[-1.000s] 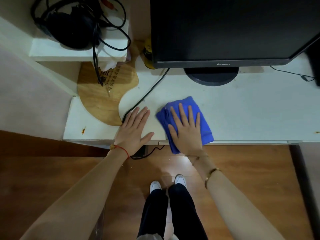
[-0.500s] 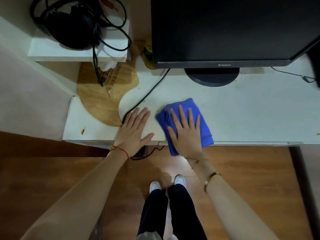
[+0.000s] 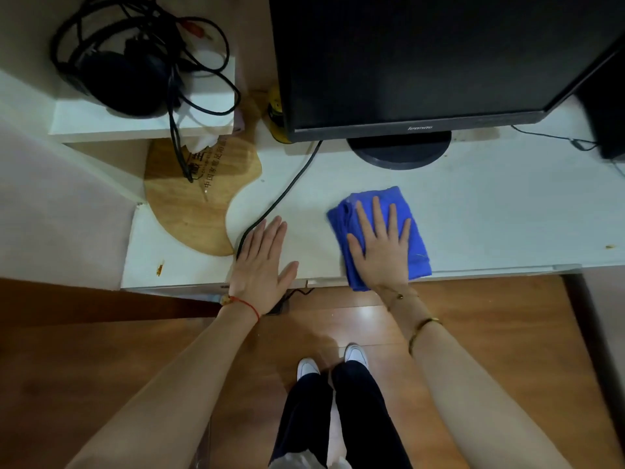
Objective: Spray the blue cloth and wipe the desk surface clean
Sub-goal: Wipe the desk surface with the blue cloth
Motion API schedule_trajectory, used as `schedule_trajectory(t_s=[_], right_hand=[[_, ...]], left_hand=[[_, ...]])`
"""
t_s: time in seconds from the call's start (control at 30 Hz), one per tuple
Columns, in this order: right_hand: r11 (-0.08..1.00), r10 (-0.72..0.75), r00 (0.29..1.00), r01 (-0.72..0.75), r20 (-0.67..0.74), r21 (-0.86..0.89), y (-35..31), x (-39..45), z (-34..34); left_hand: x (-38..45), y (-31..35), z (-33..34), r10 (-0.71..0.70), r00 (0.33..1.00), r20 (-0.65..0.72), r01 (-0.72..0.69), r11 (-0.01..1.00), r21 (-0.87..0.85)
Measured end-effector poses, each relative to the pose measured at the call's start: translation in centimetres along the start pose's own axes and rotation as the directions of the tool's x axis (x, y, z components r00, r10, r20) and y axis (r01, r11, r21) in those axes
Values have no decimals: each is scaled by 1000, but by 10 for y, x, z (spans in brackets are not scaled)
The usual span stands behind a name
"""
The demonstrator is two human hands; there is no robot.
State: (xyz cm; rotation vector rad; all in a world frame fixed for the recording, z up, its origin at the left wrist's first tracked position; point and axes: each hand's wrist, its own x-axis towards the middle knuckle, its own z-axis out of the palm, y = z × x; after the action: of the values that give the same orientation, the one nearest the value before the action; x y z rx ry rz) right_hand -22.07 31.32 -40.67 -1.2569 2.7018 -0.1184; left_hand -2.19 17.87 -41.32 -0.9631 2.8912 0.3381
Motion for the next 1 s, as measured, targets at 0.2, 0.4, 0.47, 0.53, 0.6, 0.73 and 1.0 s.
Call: schedule_trajectory(t_s=[0.2,0.4,0.47,0.53,0.6,0.73,1.0], right_hand=[[974,-221,975,222,18,-46,39,-26,-2],[994,-104,994,105,17,-10,109,-28,-11],[998,-56,998,56,19,-10,141,-24,-17],[1000,-5,1000,5,14,2,174,-19,-23],[999,40,999,-41,19,11,208,-13,-31],[989,142,989,-143,34,26,249,24,-44],[972,-234,971,234,40,-1,229,24,-35]], left_hand=[[8,45,6,41,999,26,-42,998,51],[15,82,16,-90,996,3,90,996,25],[16,90,16,-92,996,-12,92,996,20],[22,103,17,-40,999,-13,41,997,62],[35,122,19,-6,1000,-8,6,998,55],[69,174,19,21,1000,-4,-21,1000,23],[103,252,31,-115,993,24,116,993,-27]])
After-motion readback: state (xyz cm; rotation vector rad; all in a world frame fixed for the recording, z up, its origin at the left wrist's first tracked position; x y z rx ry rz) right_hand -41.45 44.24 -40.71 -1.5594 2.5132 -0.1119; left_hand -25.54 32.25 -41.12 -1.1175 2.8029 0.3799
